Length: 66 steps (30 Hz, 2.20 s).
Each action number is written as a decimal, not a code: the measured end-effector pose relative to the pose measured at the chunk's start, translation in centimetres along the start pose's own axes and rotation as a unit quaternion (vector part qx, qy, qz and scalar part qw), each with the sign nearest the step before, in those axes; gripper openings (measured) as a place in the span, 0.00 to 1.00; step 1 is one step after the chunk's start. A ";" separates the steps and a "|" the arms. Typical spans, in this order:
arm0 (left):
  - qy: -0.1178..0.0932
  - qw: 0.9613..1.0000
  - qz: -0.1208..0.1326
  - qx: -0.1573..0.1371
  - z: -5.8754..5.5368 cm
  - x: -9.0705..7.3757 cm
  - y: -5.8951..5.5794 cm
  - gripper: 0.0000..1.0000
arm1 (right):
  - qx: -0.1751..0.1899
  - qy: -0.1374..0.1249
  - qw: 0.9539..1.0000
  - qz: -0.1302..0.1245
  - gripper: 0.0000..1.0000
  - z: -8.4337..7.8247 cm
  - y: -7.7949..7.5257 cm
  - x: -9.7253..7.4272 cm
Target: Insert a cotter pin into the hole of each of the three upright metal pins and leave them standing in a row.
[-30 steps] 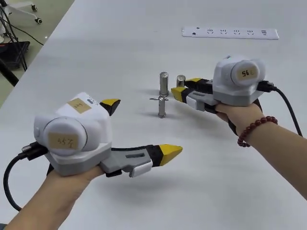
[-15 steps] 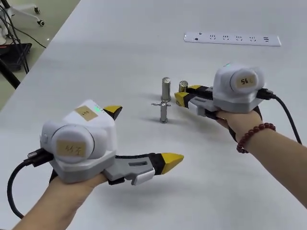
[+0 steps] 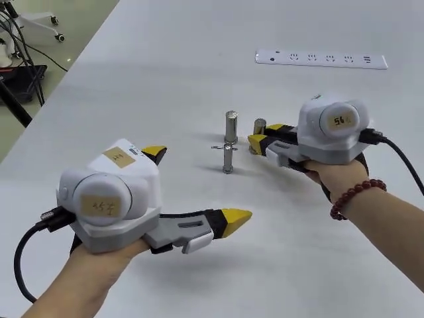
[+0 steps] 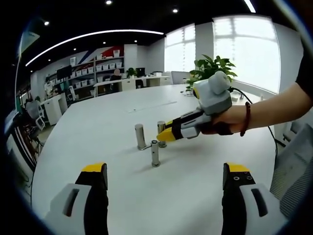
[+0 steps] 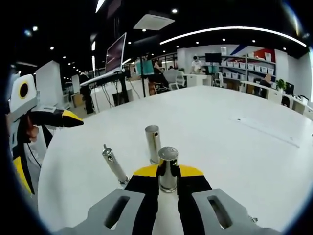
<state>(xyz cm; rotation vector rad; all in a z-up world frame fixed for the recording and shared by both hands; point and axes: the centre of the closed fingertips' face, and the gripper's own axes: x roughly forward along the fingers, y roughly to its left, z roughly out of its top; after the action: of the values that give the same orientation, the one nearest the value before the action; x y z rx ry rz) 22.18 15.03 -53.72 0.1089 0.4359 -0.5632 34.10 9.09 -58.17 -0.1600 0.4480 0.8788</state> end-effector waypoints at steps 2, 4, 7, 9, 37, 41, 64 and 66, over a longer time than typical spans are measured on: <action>0.001 1.000 0.001 -0.001 0.0 0.0 0.0 0.97 | 0.000 -0.001 1.000 0.001 0.08 0.0 0.1 -0.4; 0.002 1.000 0.000 0.000 -0.1 0.1 0.0 0.97 | 0.000 -0.005 1.000 0.002 0.08 0.1 0.1 -1.0; 0.001 1.000 -0.002 0.000 -0.1 0.1 -0.1 0.97 | -0.001 -0.005 1.000 0.003 0.08 -0.1 0.2 -1.6; 0.004 1.000 -0.005 -0.005 -0.2 0.1 -0.3 0.97 | 0.000 -0.005 1.000 0.002 0.08 -0.2 0.3 -2.0; -0.010 1.000 -0.020 0.012 0.7 0.0 -1.3 0.96 | -0.019 0.011 0.999 0.025 0.08 -2.8 4.0 -5.9; -0.009 1.000 -0.019 0.015 0.7 0.0 -1.3 0.95 | -0.021 0.013 0.999 0.029 0.08 -3.1 4.2 -6.0; -0.005 0.999 -0.023 0.023 0.6 0.0 -1.5 0.94 | -0.031 0.009 0.999 0.000 0.08 -3.9 4.3 -6.3; -0.004 0.999 -0.025 0.022 0.6 -0.1 -1.7 0.94 | -0.023 0.011 1.000 0.000 0.08 -3.9 4.3 -6.3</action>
<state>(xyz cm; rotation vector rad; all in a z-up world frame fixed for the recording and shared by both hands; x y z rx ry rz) 21.46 13.52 -53.13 0.1388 0.4191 -0.6221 26.12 6.11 -58.68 -0.2111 0.4487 0.8879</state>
